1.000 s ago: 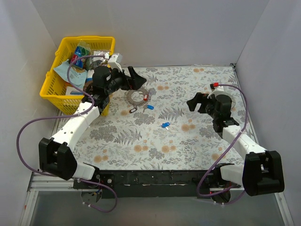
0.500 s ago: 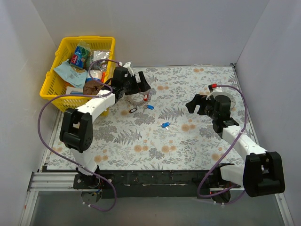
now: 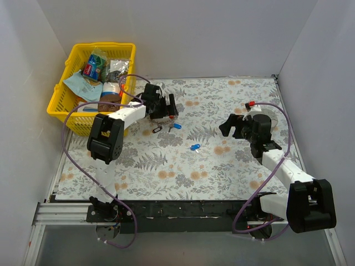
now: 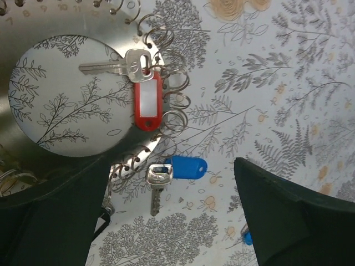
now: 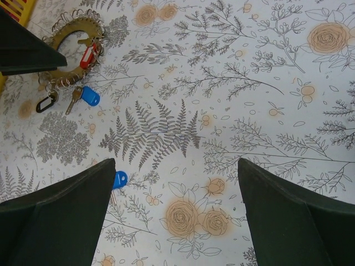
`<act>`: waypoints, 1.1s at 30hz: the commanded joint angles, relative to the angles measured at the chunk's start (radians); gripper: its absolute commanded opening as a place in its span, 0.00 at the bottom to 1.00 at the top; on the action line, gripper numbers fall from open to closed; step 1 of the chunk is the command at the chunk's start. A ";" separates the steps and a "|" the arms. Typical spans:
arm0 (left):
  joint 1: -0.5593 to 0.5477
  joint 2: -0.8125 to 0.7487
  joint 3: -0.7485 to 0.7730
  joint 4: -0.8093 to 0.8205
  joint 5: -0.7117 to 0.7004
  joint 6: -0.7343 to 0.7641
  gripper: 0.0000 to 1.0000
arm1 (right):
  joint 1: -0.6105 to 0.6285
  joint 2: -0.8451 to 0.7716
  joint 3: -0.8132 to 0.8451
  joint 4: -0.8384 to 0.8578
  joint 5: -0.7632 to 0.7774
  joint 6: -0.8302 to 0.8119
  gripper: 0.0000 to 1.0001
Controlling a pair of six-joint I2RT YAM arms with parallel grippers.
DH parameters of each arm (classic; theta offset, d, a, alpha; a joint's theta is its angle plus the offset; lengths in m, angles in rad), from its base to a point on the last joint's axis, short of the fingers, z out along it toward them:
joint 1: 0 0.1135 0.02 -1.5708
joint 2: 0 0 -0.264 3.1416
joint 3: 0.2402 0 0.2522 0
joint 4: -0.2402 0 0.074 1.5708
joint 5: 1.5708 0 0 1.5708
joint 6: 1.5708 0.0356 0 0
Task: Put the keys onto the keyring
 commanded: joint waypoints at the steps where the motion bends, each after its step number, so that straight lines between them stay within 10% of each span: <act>1: -0.004 0.049 0.053 -0.060 -0.002 0.039 0.89 | 0.004 -0.026 -0.018 0.021 -0.017 0.003 0.98; 10: -0.015 0.113 0.073 -0.048 -0.033 0.048 0.65 | 0.004 -0.046 -0.032 0.018 -0.018 -0.004 0.98; 33: -0.069 -0.100 -0.333 0.017 0.042 -0.027 0.54 | 0.090 0.019 0.011 0.004 -0.040 -0.049 0.98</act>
